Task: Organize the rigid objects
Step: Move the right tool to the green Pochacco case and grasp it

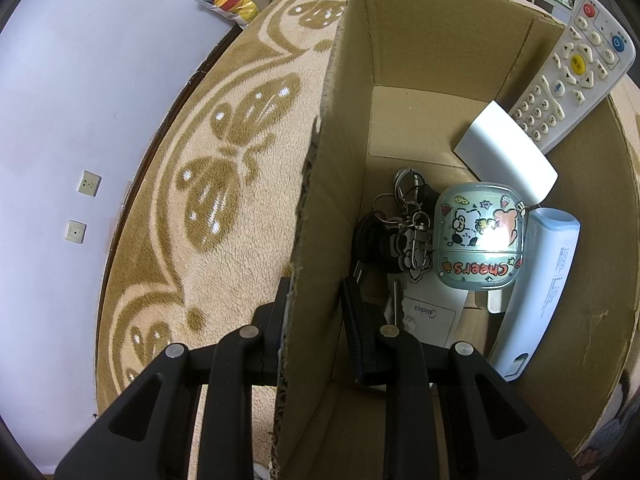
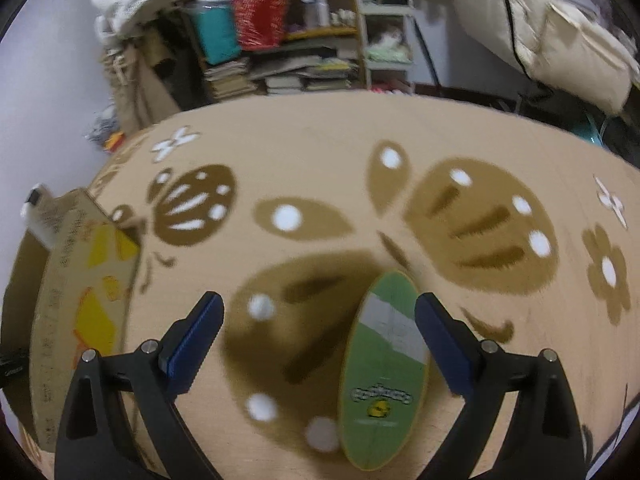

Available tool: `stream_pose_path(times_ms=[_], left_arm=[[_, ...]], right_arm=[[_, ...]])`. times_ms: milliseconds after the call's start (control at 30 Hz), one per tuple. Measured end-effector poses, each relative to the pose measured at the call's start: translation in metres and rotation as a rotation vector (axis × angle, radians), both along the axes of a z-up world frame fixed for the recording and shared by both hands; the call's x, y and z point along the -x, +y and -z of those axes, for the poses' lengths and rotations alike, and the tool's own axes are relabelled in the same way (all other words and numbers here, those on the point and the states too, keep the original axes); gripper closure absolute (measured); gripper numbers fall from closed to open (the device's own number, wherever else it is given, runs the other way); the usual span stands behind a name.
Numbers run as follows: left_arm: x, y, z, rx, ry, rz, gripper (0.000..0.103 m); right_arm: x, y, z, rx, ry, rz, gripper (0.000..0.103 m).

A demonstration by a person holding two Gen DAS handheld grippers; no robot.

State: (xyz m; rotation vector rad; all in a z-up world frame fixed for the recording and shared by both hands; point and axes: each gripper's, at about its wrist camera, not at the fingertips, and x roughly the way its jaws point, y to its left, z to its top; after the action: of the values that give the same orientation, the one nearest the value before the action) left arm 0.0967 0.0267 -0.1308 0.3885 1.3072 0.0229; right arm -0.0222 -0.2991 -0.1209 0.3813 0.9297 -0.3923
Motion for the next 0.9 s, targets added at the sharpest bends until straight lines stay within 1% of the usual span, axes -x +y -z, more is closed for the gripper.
stream_pose_path(times_ms=[100, 200, 333, 400, 533, 567, 633, 667, 700, 733, 900], left_arm=[[0.0, 0.0, 0.0, 0.004, 0.0, -0.004, 0.079], [0.0, 0.001, -0.001, 0.004, 0.0, -0.004, 0.079], [0.001, 0.001, 0.0, 0.004, 0.001, -0.004, 0.079], [0.0, 0.0, 0.0, 0.003, 0.001, -0.003, 0.079], [0.0, 0.001, 0.0, -0.001, 0.0, -0.001, 0.079], [0.0, 0.0, 0.0, -0.003, 0.0, -0.001, 0.079], [0.001, 0.0, -0.001, -0.004, 0.0, 0.0, 0.079], [0.001, 0.0, 0.0, -0.004, 0.0, 0.0, 0.079], [0.001, 0.0, 0.0, -0.003, 0.0, -0.001, 0.079], [0.001, 0.0, -0.001, -0.003, 0.0, -0.001, 0.079], [0.001, -0.002, -0.001, -0.009, 0.0, 0.002, 0.079]], right_arm=[[0.002, -0.008, 0.01, -0.022, 0.055, 0.05, 0.002], [0.002, -0.011, 0.016, -0.026, 0.085, 0.065, 0.003], [0.002, -0.014, 0.027, -0.044, 0.137, 0.073, 0.012], [0.002, -0.017, 0.035, -0.069, 0.171, 0.087, 0.013], [0.004, -0.021, 0.043, -0.066, 0.225, 0.112, 0.015], [0.004, -0.022, 0.044, -0.066, 0.233, 0.113, 0.017], [0.005, -0.022, 0.046, -0.05, 0.25, 0.117, 0.029], [0.005, -0.021, 0.046, -0.038, 0.259, 0.118, 0.033], [0.006, -0.021, 0.046, -0.036, 0.259, 0.118, 0.041], [0.006, -0.021, 0.045, -0.037, 0.254, 0.117, 0.044], [0.006, -0.016, 0.038, -0.056, 0.195, 0.092, 0.044]])
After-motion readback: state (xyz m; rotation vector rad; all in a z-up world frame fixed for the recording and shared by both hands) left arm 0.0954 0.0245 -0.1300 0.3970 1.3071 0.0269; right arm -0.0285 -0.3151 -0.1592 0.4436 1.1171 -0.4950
